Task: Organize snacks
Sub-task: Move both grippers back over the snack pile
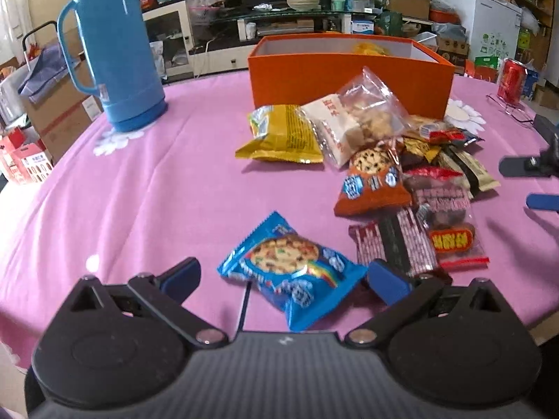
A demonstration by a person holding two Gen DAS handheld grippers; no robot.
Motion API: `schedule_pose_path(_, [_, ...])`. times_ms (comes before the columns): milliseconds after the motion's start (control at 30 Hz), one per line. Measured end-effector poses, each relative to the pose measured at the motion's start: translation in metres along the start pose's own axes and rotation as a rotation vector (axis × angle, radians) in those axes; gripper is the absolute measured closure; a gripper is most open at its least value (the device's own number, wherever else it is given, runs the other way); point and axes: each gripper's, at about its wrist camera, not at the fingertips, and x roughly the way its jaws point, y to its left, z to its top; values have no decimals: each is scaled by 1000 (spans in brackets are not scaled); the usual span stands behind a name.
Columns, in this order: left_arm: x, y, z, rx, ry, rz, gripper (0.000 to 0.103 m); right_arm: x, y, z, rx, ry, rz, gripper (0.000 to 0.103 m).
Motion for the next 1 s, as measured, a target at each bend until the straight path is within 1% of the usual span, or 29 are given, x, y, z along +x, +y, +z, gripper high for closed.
schedule_pose_path(100, [8, 1, 4, -16, 16, -4, 2, 2, 5, -1, -19, 19, 2, 23])
schedule_pose_path(167, [12, 0, 1, 0, 24, 7, 2, 1, 5, -1, -22, 18, 6, 22])
schedule_pose_path(200, [14, 0, 0, 17, 21, 29, 5, 0, 4, -1, -20, 17, 8, 21])
schedule_pose_path(267, [19, 3, 0, 67, 11, 98, 4, 1, 3, -1, -14, 19, 11, 20])
schedule_pose_path(300, [23, 9, 1, 66, 11, 134, 5, 1, 2, 0, -10, 22, 11, 20])
schedule_pose_path(333, [26, 17, 3, 50, 12, 150, 5, 2, 2, 0, -8, 26, 10, 20])
schedule_pose_path(467, [35, 44, 10, -24, 36, 134, 5, 5, 1, -1, -5, 37, 13, 20])
schedule_pose_path(500, [34, 47, 10, -41, 38, 124, 4, 6, 2, -1, -6, 40, 12, 20])
schedule_pose_path(533, [31, 49, 10, -50, 31, 101, 0, 7, 3, -1, -9, 42, 10, 20])
schedule_pose_path(567, [27, 51, 9, -46, 20, 82, 1, 8, 4, -1, -13, 45, 9, 20])
schedule_pose_path(667, [21, 51, 7, 16, -4, 76, 1, 13, 7, -2, -29, 57, 2, 20])
schedule_pose_path(700, [20, 52, 7, 14, 2, 75, 1, 14, 8, -2, -32, 61, 0, 20])
schedule_pose_path(733, [19, 56, 7, -20, 25, 52, 1, 15, 9, -3, -35, 65, -2, 20])
schedule_pose_path(767, [19, 61, 6, -70, 53, 13, 1, 15, 9, -3, -41, 63, -5, 20])
schedule_pose_path(833, [21, 70, 2, -194, 110, -78, 1, 15, 10, -4, -49, 62, -11, 20])
schedule_pose_path(867, [22, 71, 0, -241, 123, -103, 0, 16, 10, -4, -50, 62, -13, 19])
schedule_pose_path(933, [25, 73, 1, -297, 119, -135, 0, 17, 11, -4, -51, 62, -16, 19])
schedule_pose_path(1000, [30, 73, 6, -301, 113, -141, 0, 18, 13, -4, -62, 63, -22, 19])
